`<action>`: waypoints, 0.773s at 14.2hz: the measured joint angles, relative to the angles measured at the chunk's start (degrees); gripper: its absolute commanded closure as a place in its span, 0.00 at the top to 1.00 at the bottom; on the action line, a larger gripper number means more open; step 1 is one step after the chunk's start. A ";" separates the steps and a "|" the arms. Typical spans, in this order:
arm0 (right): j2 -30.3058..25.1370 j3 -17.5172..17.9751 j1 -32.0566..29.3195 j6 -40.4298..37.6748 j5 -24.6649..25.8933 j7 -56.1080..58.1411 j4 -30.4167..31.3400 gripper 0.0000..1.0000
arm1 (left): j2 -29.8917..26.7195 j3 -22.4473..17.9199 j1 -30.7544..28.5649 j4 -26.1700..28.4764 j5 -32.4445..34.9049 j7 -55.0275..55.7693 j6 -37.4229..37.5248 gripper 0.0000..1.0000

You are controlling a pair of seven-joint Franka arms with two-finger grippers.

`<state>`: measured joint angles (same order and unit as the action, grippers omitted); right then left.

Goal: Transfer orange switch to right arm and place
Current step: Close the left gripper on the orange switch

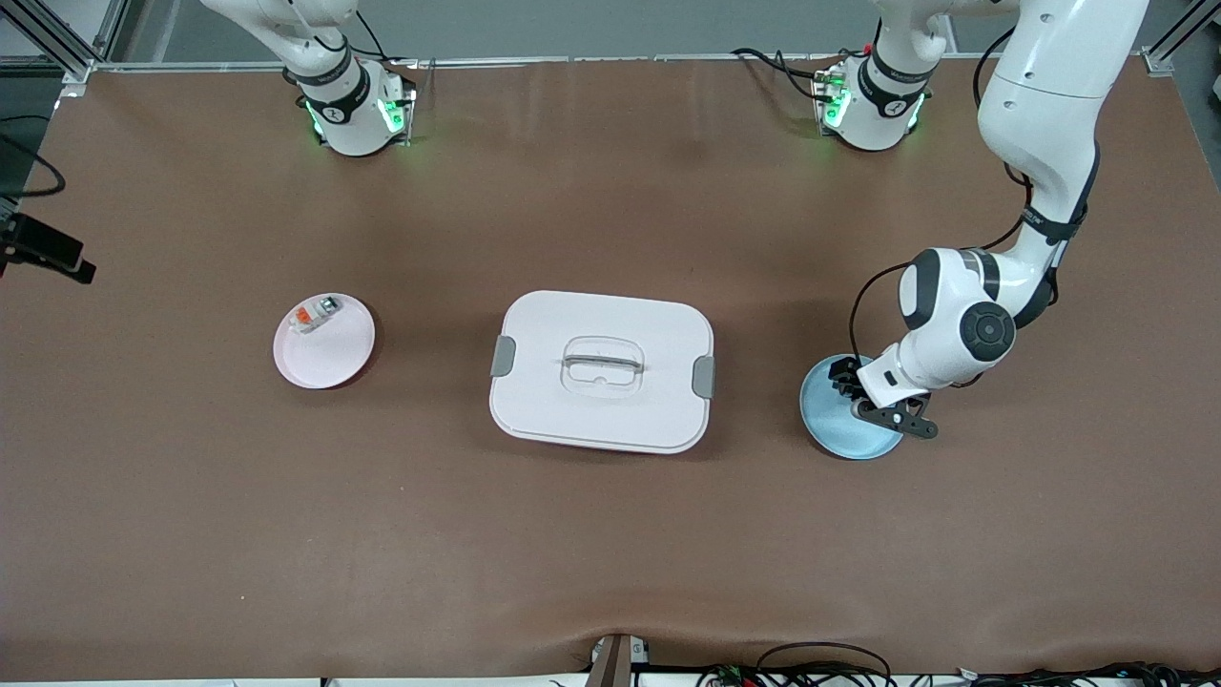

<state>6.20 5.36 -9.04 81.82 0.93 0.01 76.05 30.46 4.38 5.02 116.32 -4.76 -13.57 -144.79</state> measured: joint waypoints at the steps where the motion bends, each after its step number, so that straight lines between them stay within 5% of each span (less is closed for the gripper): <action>1: -0.53 0.06 0.05 -0.30 -0.71 -0.01 -0.33 1.00 | 0.00 0.00 -0.01 0.00 0.00 0.00 -0.03 1.00; 7: -0.38 -0.62 -0.65 -0.51 -1.99 0.02 -0.40 1.00 | -0.09 0.00 -0.02 -0.06 0.00 0.00 -0.17 0.39; 11: -0.31 -0.60 -0.63 -0.51 -2.01 0.02 -0.40 1.00 | -0.18 0.00 -0.03 -0.17 0.00 0.56 -0.19 0.35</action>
<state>5.88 4.76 -9.67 81.31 -1.08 0.03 75.65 30.28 4.38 4.99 116.15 -4.76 -13.01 -144.98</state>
